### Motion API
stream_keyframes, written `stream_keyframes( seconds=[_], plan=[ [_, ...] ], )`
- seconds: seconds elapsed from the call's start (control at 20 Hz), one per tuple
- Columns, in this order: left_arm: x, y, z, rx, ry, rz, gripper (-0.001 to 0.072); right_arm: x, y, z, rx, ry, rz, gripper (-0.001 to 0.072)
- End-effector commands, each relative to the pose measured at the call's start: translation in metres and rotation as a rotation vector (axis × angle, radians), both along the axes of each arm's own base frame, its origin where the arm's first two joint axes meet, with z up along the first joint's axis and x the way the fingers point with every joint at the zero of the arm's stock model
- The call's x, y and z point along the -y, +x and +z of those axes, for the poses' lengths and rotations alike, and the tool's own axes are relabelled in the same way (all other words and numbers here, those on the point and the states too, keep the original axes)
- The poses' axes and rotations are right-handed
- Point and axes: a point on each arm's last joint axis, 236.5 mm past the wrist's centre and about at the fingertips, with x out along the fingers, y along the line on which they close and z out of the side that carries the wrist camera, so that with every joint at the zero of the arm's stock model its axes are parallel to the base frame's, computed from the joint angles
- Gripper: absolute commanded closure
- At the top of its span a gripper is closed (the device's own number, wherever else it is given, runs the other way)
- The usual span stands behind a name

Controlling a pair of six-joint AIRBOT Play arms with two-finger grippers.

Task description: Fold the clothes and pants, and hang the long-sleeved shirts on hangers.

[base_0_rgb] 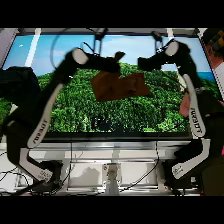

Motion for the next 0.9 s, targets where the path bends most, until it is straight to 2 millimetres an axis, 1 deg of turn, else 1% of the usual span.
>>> stream_keyframes(
  seconds=[0.0,0.05,0.1,0.15,0.2,0.25,0.3,0.35,0.45,0.55,0.65,0.75,0.8,0.85],
  plan=[
    [0.066,0.004,-0.011,0.123,-0.089,0.051,0.0688,0.051,-0.003,0.010,-0.018,-0.014,-0.076,0.0697],
    [0.080,0.000,-0.024,0.126,-0.089,0.047,0.0681,0.057,-0.005,0.009,-0.029,-0.014,-0.085,0.0696],
    [0.092,-0.009,-0.040,0.112,-0.078,0.027,0.0551,0.062,-0.007,0.007,-0.043,-0.015,-0.090,0.0696],
    [0.102,-0.017,-0.052,0.095,-0.065,0.007,0.0241,0.066,-0.008,0.007,-0.048,-0.017,-0.094,0.0674],
    [0.108,-0.024,-0.060,0.085,-0.058,-0.006,-0.0012,0.069,-0.008,0.007,-0.049,-0.019,-0.096,0.0606],
    [0.112,-0.029,-0.064,0.075,-0.051,-0.021,0.0003,0.072,-0.007,0.007,-0.039,-0.031,-0.081,0.0426],
    [0.113,-0.032,-0.063,0.071,-0.050,-0.028,0.0003,0.072,-0.008,0.007,-0.031,-0.041,-0.060,0.0230],
    [0.113,-0.034,-0.059,0.070,-0.051,-0.035,0.0003,0.073,-0.008,0.006,-0.026,-0.051,-0.045,0.0172],
    [0.103,-0.030,-0.044,0.076,-0.056,-0.031,0.0003,0.075,-0.006,0.005,-0.010,-0.069,-0.028,0.0159],
    [0.087,-0.024,-0.027,0.073,-0.058,-0.026,0.0003,0.079,-0.003,-0.004,-0.021,-0.065,-0.031,0.0158],
    [0.061,-0.019,-0.011,0.050,-0.047,-0.028,0.0003,0.085,-0.002,-0.021,-0.065,-0.016,-0.044,0.0158],
    [0.034,-0.015,0.000,0.020,-0.029,-0.030,0.0003,0.086,-0.010,-0.040,-0.139,0.089,-0.020,0.0158],
    [0.022,-0.014,0.003,0.005,-0.020,-0.030,0.0003,0.085,-0.015,-0.049,-0.170,0.147,0.006,0.0143],
    [0.011,-0.013,0.004,-0.012,-0.010,-0.031,0.0003,0.087,-0.017,-0.058,-0.196,0.182,0.010,0.0067]
  ],
)
